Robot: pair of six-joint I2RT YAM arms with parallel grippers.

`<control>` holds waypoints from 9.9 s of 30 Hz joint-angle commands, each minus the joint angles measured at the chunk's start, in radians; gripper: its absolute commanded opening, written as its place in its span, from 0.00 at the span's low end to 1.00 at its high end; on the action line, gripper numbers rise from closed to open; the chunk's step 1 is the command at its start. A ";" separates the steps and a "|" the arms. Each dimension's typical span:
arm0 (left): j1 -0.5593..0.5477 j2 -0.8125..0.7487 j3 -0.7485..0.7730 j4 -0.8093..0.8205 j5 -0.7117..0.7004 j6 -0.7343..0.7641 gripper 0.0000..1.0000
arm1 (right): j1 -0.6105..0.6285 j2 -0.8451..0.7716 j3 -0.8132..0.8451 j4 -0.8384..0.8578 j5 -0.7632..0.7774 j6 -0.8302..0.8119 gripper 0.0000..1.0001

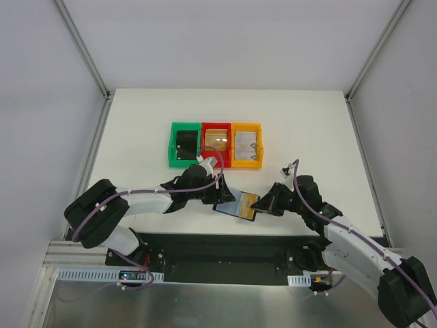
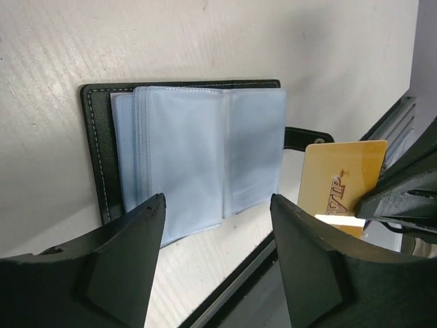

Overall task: Take the credit cards out of the card holder
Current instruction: Remove the credit card from the card holder, then place the credit card in the storage box.

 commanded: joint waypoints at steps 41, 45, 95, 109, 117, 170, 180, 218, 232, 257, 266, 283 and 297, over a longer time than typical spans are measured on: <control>0.147 -0.513 -0.025 0.290 0.813 0.101 0.70 | 0.394 0.206 0.825 -0.921 -0.194 -1.085 0.00; 0.090 -0.467 -0.025 0.290 0.815 0.118 0.65 | 0.393 0.228 0.845 -0.914 -0.195 -1.091 0.00; 0.081 -0.657 -0.146 0.107 0.384 0.262 0.00 | -0.005 -0.013 0.655 -0.416 -0.069 -0.689 0.61; 0.084 -0.772 -0.246 0.414 0.447 0.234 0.00 | -0.019 0.070 0.498 0.304 -0.502 -0.275 0.56; 0.090 -0.724 -0.194 0.402 0.550 0.216 0.00 | 0.109 0.148 0.744 -0.307 -0.468 -0.707 0.45; 0.092 -0.674 -0.196 0.443 0.599 0.182 0.00 | 0.330 0.401 1.058 -0.828 -0.225 -1.028 0.14; 0.092 -0.665 -0.193 0.448 0.594 0.177 0.00 | 0.337 0.409 1.058 -0.835 -0.237 -1.034 0.17; 0.102 -1.295 -0.186 -0.330 -0.168 0.305 0.64 | 0.212 0.605 1.255 -0.696 0.172 -1.495 0.00; 0.102 -1.343 -0.211 -0.415 -0.122 0.297 0.63 | 0.150 0.929 1.523 -0.863 -0.013 -2.057 0.00; 0.102 -1.315 -0.234 -0.467 -0.165 0.277 0.63 | 0.152 1.197 1.562 -0.662 0.067 -2.027 0.00; 0.102 -1.307 -0.232 -0.489 -0.181 0.285 0.63 | 0.155 1.266 1.586 -0.579 0.113 -1.987 0.00; 0.104 -1.272 -0.232 -0.490 -0.191 0.285 0.63 | 0.155 1.331 1.589 -0.579 0.127 -1.967 0.00; 0.102 -1.272 -0.234 -0.490 -0.188 0.285 0.63 | 0.153 1.364 1.589 -0.575 0.154 -1.938 0.00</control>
